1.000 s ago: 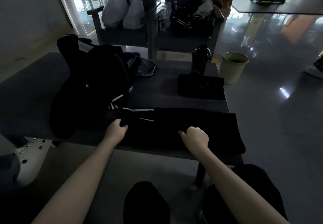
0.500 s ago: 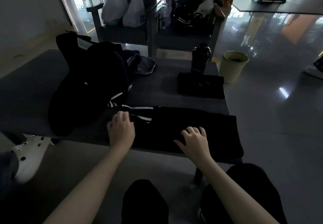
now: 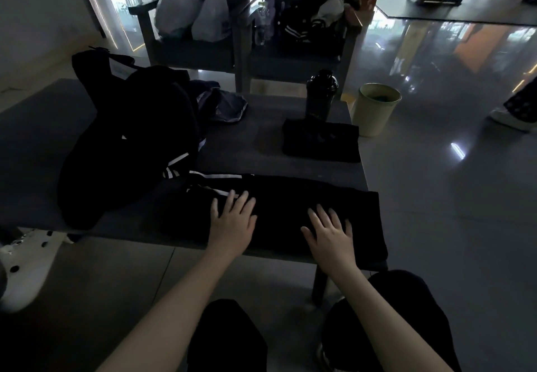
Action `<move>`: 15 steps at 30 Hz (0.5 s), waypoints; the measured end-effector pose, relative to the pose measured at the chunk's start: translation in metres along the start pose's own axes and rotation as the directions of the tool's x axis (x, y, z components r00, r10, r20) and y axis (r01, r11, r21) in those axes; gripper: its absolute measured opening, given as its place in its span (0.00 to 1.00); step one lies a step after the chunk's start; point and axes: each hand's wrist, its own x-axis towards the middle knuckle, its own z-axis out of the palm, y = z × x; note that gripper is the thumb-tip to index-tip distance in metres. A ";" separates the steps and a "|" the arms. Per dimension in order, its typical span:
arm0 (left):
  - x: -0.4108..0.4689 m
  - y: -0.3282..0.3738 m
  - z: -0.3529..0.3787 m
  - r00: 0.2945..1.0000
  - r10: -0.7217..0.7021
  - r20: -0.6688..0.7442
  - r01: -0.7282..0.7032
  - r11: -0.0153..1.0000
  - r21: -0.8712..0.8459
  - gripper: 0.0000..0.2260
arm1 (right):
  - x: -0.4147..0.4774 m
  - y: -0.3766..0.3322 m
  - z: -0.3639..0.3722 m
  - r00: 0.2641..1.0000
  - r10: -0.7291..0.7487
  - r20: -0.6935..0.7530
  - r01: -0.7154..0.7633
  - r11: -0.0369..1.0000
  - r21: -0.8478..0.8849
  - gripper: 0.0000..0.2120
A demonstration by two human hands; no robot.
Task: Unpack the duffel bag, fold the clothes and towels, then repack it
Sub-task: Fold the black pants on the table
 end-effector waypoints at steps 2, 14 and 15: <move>0.001 0.018 0.004 1.000 0.023 0.014 -0.022 0.995 -0.098 0.38 | 0.001 0.000 -0.002 1.000 -0.024 -0.009 0.024 0.999 -0.025 0.41; 0.015 0.033 0.021 0.998 -0.019 0.056 0.020 1.000 -0.016 0.41 | -0.006 0.057 -0.031 0.803 0.593 0.057 -0.585 0.765 0.269 0.33; 0.015 0.034 0.021 0.998 -0.018 0.052 0.019 1.000 -0.016 0.40 | -0.006 0.058 -0.033 0.790 0.609 0.074 -0.595 0.733 0.330 0.33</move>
